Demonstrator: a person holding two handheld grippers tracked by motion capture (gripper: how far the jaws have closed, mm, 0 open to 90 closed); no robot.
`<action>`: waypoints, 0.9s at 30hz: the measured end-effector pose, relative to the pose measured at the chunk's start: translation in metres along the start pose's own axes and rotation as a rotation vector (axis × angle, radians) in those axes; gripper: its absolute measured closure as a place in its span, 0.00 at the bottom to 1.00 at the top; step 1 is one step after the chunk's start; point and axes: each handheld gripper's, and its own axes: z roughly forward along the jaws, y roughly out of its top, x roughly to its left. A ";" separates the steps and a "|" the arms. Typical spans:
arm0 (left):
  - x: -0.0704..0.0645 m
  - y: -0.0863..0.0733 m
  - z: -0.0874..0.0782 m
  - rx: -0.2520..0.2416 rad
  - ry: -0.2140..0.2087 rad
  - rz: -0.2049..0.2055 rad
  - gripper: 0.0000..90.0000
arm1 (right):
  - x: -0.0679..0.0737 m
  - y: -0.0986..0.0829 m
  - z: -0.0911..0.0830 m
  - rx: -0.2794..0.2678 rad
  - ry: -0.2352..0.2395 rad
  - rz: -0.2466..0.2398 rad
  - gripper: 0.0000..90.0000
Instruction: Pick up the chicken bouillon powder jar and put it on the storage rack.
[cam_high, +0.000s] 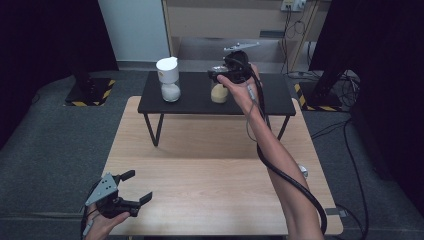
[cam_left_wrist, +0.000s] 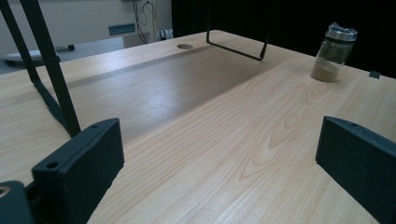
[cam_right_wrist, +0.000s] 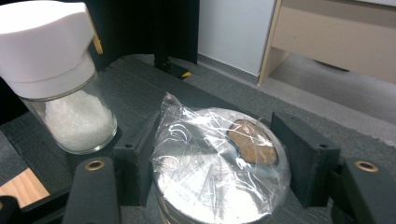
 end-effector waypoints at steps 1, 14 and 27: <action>0.000 0.000 0.000 0.001 0.000 0.001 0.00 | 0.000 -0.001 0.000 -0.003 -0.001 -0.003 0.39; 0.000 0.001 0.000 0.002 0.000 0.003 0.00 | 0.000 -0.004 -0.011 -0.060 0.000 0.019 0.10; -0.001 0.001 0.001 0.003 0.001 0.004 0.00 | 0.010 0.004 -0.055 -0.138 0.051 -0.048 0.09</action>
